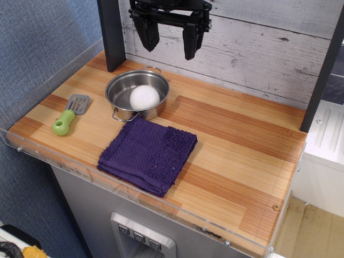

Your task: Move the towel to the bottom right corner of table

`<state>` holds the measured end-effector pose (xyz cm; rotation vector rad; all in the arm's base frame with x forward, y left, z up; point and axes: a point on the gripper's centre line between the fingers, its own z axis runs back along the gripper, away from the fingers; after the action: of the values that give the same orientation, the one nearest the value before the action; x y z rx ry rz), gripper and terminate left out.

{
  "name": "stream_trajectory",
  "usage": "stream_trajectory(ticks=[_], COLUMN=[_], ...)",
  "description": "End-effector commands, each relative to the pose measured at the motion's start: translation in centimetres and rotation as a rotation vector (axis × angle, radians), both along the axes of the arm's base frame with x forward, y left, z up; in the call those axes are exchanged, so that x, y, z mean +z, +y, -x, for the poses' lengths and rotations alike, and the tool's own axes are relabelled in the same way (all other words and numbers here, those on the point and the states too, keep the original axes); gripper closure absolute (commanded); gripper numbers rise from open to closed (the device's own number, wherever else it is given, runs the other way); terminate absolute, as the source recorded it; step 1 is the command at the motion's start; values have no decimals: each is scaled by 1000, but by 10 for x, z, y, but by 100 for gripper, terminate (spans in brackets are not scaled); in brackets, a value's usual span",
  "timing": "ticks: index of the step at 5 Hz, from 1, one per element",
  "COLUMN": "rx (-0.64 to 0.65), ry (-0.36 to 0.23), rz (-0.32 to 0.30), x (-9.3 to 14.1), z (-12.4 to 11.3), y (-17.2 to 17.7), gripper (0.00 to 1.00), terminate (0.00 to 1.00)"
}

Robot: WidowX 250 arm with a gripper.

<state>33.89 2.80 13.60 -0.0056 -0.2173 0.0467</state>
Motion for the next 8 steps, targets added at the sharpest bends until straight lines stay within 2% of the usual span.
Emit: stream_trajectory(ticks=[1, 2, 5, 6, 7, 8], rx=[0, -8, -42, -49, -43, -54], ry=[0, -15, -58, -9, 65, 107], rz=[0, 44, 30, -28, -87, -102], x=[0, -7, -29, -48, -64, -80], z=[0, 20, 66, 65, 58, 55], y=[0, -2, -2, -6, -11, -18], gripper=[0, 0, 0, 0, 0, 0], terminate=[0, 0, 0, 0, 0, 0])
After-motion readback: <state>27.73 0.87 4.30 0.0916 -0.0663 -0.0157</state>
